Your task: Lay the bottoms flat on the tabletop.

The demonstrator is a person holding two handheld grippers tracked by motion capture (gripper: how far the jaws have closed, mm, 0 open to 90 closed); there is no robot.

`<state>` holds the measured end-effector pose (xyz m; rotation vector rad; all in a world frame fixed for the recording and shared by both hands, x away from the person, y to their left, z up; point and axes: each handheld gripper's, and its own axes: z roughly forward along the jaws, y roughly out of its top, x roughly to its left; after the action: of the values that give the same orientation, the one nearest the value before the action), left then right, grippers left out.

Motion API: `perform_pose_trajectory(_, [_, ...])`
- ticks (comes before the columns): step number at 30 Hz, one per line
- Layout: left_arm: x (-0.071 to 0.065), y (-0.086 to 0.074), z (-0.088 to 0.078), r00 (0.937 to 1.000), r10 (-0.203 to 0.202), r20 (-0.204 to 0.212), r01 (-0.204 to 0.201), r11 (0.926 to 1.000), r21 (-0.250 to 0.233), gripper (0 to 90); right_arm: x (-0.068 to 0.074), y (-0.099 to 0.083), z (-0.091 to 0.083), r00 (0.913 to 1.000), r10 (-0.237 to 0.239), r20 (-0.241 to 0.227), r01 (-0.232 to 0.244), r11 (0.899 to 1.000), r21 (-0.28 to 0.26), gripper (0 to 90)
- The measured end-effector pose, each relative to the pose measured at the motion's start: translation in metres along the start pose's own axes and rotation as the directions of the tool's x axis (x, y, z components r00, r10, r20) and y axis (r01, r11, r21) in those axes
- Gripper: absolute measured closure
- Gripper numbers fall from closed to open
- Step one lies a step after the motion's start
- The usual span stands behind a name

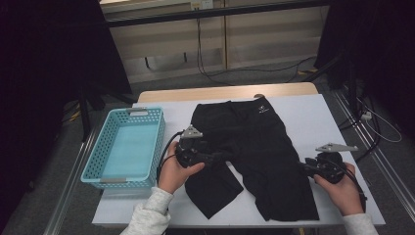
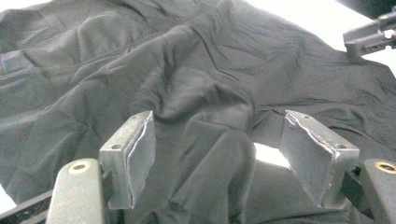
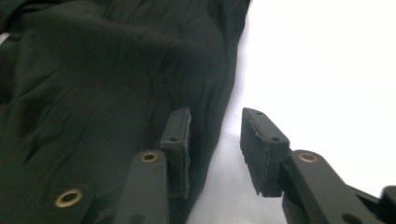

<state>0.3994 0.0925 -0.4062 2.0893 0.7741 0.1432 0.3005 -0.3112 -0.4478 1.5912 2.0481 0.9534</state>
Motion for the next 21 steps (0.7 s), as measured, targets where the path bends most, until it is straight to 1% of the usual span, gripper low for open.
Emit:
perform_pose_trajectory(2, [-0.001, 0.001, 0.0, 1.0, -0.004, 0.0, 0.004, 0.9999, -0.01, 27.1, 0.002, -0.008, -0.008, 0.9994, 0.03, -0.015, -0.03, 1.0, 0.002, 64.3])
perform_pose_trajectory(3, [-0.001, 0.002, -0.001, 1.0, -0.001, 0.003, 0.001, 1.0, -0.009, 27.1, 0.004, -0.012, -0.011, 0.9992, 0.033, -0.023, -0.033, 0.999, 0.011, 65.2])
perform_pose_trajectory(5, [-0.002, 0.003, -0.001, 1.0, -0.001, 0.005, 0.002, 0.9999, -0.014, 27.1, 0.006, -0.019, -0.014, 0.9993, 0.03, -0.022, -0.029, 0.999, 0.023, 66.7])
perform_pose_trajectory(6, [-0.002, 0.003, -0.002, 1.0, 0.001, 0.005, -0.001, 0.9999, -0.016, 27.1, 0.008, -0.021, -0.014, 0.9987, 0.034, -0.038, -0.032, 0.999, 0.034, 69.9])
perform_pose_trajectory(7, [-0.002, 0.004, -0.002, 1.0, 0.003, 0.006, -0.003, 0.9998, -0.018, 27.1, 0.009, -0.024, -0.014, 0.9989, 0.032, -0.034, -0.031, 0.999, 0.032, 74.2])
perform_pose_trajectory(8, [-0.003, 0.004, -0.002, 1.0, 0.002, 0.007, -0.002, 0.9998, -0.02, 27.1, 0.01, -0.025, -0.013, 0.9992, 0.017, -0.035, -0.016, 1.0, 0.026, 83.9])
perform_pose_trajectory(9, [-0.003, 0.005, -0.002, 1.0, 0.004, 0.006, -0.004, 0.9998, -0.02, 27.1, 0.01, -0.024, -0.013, 0.9987, 0.015, -0.048, -0.013, 0.999, 0.041, 89.8])
perform_pose_trajectory(10, [-0.003, 0.005, -0.002, 0.9999, 0.005, 0.01, -0.005, 0.9998, -0.02, 27.1, 0.008, -0.023, -0.013, 0.9984, 0.01, -0.055, -0.008, 0.999, 0.041, 90.0])
perform_pose_trajectory(11, [-0.003, 0.005, -0.002, 0.9999, 0.006, 0.01, -0.006, 0.9998, -0.02, 27.1, 0.006, -0.022, -0.013, 0.9987, -0.003, -0.051, 0.005, 0.999, 0.041, 90.0])
perform_pose_trajectory(12, [-0.003, 0.005, -0.003, 0.9999, 0.007, 0.009, -0.006, 0.9998, -0.019, 27.1, 0.004, -0.021, -0.015, 0.9992, -0.006, -0.039, 0.008, 0.999, 0.041, 90.0])
perform_pose_trajectory(16, [-0.003, 0.003, -0.003, 1.0, 0.005, 0.004, -0.005, 0.9998, -0.018, 27.0, -0.011, -0.02, -0.025, 0.9997, 0.025, -0.005, -0.025, 1.0, 0.001, 90.0])
perform_pose_trajectory(18, [-0.003, 0.002, -0.001, 1.0, -0.001, 0.005, 0.001, 0.9999, -0.012, 26.9, -0.014, -0.021, -0.023, 0.9994, 0.034, -0.009, -0.034, 0.999, -0.008, 88.6])
perform_pose_trajectory(19, [-0.003, 0.001, 0.0, 1.0, -0.001, 0.007, 0.001, 1.0, -0.007, 26.9, -0.013, -0.021, -0.022, 0.9996, 0.025, 0.015, -0.025, 1.0, -0.004, 84.8])
perform_pose_trajectory(20, [-0.003, 0.001, 0.0, 1.0, 0.002, 0.006, -0.002, 1.0, -0.002, 26.8, -0.012, -0.02, -0.021, 0.9987, 0.014, 0.049, -0.014, 1.0, -0.007, 74.9])
perform_pose_trajectory(21, [-0.004, 0.001, 0.0, 1.0, 0.004, 0.007, -0.004, 1.0, -0.001, 26.8, -0.01, -0.019, -0.02, 0.9982, 0.022, 0.056, -0.021, 1.0, -0.013, 65.2])
